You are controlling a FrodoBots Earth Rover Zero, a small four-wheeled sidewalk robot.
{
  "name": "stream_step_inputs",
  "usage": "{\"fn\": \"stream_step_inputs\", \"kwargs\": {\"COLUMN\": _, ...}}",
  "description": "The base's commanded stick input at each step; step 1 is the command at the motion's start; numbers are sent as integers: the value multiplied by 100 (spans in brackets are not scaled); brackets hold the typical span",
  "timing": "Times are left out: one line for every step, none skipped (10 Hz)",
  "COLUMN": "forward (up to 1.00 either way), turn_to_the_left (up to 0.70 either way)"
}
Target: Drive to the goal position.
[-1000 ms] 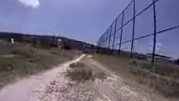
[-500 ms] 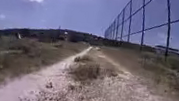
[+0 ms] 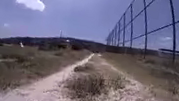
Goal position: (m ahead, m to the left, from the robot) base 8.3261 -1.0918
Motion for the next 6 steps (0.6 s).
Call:
{"fn": "stream_step_inputs", "kwargs": {"forward": 70, "turn_to_the_left": -10}}
{"fn": "stream_step_inputs", "kwargs": {"forward": 70, "turn_to_the_left": -27}}
{"fn": "stream_step_inputs", "kwargs": {"forward": 70, "turn_to_the_left": -27}}
{"fn": "stream_step_inputs", "kwargs": {"forward": 70, "turn_to_the_left": -9}}
{"fn": "stream_step_inputs", "kwargs": {"forward": 70, "turn_to_the_left": 0}}
{"fn": "stream_step_inputs", "kwargs": {"forward": 70, "turn_to_the_left": 0}}
